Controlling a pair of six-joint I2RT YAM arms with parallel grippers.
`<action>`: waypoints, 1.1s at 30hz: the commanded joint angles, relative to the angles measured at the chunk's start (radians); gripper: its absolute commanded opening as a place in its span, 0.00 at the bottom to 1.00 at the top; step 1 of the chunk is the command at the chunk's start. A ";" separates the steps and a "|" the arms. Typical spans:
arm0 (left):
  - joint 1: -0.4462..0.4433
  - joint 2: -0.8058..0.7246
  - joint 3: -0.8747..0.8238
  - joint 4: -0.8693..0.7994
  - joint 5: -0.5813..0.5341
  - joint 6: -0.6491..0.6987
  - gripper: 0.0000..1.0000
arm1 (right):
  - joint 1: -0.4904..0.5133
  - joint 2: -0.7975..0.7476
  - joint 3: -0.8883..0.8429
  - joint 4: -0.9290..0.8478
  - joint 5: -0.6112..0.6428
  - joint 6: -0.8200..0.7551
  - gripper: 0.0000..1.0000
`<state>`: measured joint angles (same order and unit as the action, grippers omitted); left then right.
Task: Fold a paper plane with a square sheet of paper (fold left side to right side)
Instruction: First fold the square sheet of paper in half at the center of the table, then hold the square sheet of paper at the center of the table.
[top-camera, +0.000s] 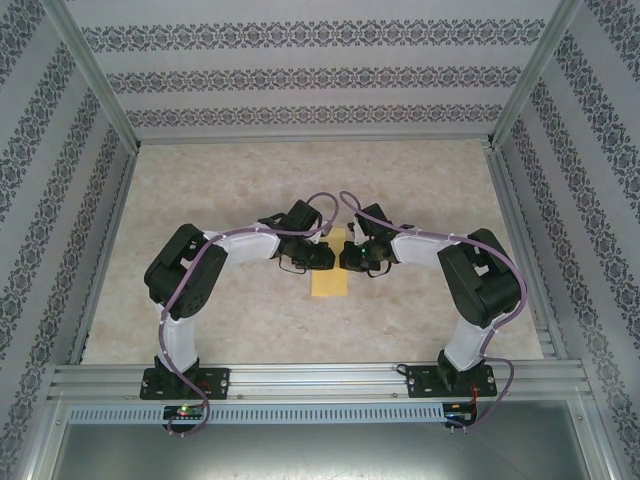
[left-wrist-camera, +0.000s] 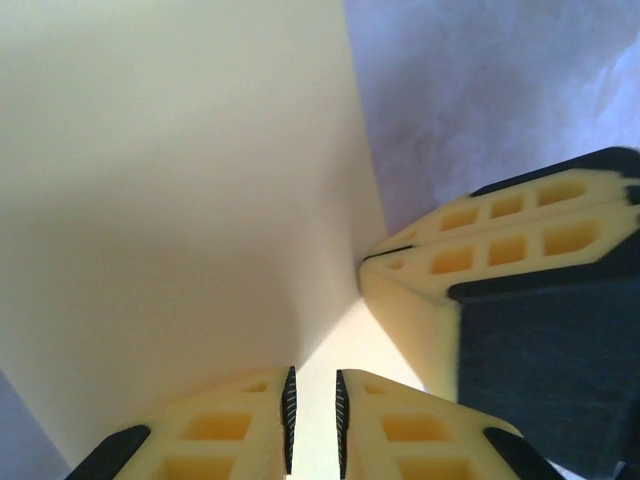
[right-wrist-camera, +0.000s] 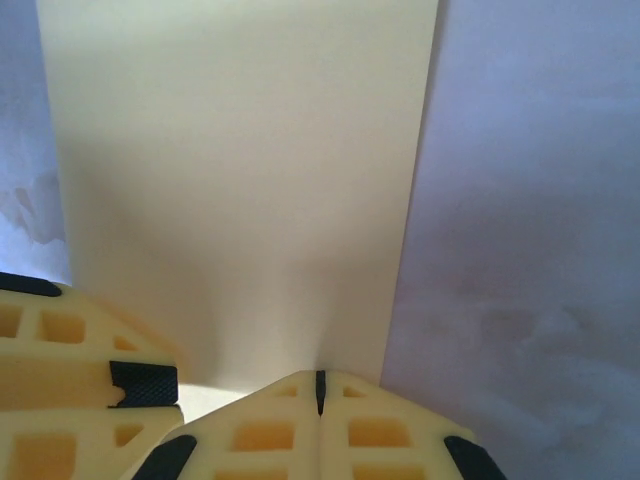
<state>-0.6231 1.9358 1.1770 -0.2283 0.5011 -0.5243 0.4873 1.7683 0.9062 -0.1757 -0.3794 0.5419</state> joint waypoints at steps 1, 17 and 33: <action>0.022 0.004 -0.029 0.036 -0.020 0.000 0.22 | 0.013 0.048 -0.017 -0.091 0.062 -0.030 0.00; 0.111 -0.117 -0.161 0.020 -0.065 0.028 0.21 | 0.008 0.051 -0.018 -0.107 0.065 -0.042 0.00; 0.037 -0.027 -0.059 0.128 0.018 -0.013 0.23 | 0.010 0.046 -0.014 -0.110 0.058 -0.042 0.00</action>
<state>-0.5762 1.8626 1.0908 -0.1238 0.5167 -0.5259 0.4873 1.7702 0.9081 -0.1761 -0.3794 0.5190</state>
